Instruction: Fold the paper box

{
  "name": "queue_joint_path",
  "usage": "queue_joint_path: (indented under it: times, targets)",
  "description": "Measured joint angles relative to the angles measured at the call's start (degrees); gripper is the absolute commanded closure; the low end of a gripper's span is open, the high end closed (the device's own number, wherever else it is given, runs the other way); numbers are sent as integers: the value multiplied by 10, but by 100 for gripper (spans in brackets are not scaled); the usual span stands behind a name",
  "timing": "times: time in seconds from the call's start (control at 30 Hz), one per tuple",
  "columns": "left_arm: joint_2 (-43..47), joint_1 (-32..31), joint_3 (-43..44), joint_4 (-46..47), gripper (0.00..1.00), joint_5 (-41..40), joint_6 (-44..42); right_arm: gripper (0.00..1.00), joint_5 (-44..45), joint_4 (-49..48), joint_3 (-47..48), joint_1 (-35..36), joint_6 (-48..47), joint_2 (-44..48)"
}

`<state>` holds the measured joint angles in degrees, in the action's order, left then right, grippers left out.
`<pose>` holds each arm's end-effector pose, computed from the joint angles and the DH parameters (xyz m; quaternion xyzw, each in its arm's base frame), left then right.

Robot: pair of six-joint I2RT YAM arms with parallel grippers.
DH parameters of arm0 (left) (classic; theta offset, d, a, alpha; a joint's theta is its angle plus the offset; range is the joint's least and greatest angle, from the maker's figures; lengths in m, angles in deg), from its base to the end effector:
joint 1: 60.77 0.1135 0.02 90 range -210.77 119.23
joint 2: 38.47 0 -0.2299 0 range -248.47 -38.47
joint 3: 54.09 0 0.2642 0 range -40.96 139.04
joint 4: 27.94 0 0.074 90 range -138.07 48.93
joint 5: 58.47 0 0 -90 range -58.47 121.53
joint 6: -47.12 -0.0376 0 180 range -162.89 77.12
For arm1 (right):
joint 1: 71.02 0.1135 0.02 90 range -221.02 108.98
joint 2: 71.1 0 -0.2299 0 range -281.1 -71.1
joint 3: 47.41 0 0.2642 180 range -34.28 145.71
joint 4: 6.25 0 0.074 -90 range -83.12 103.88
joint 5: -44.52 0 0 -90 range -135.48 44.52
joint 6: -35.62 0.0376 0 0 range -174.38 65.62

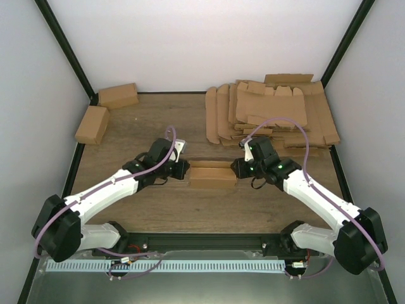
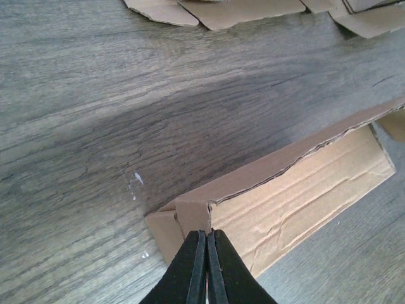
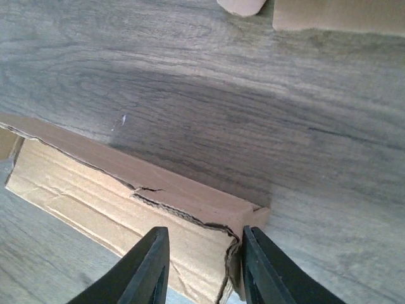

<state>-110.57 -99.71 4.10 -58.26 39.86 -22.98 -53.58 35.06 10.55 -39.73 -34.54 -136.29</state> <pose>0.2186 -0.1837 0.1912 0.1798 0.9015 -0.2488 0.3050 0.2188 0.1392 0.2056 -0.1179 0.9258 0.2120 0.2900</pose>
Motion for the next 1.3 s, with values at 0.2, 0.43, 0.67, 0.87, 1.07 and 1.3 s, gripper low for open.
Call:
queue_joint_path:
  times: [0.2,0.43,0.67,0.87,1.07,1.3]
  targets:
    - [-2,-4,5,-1,96,1,35,79,-13,11,0,2,15,2]
    - [-3,-24,5,0,96,-15,63,78,-13,24,0,5,19,2]
    - [-10,-53,5,6,96,-40,76,69,-5,40,0,14,19,2]
    - [-10,-58,5,7,96,-56,87,57,15,56,5,23,19,0]
    - [-9,-58,6,6,96,-62,87,37,24,68,7,27,20,0]
    - [-9,-59,7,6,96,-56,91,15,23,74,7,37,42,0]
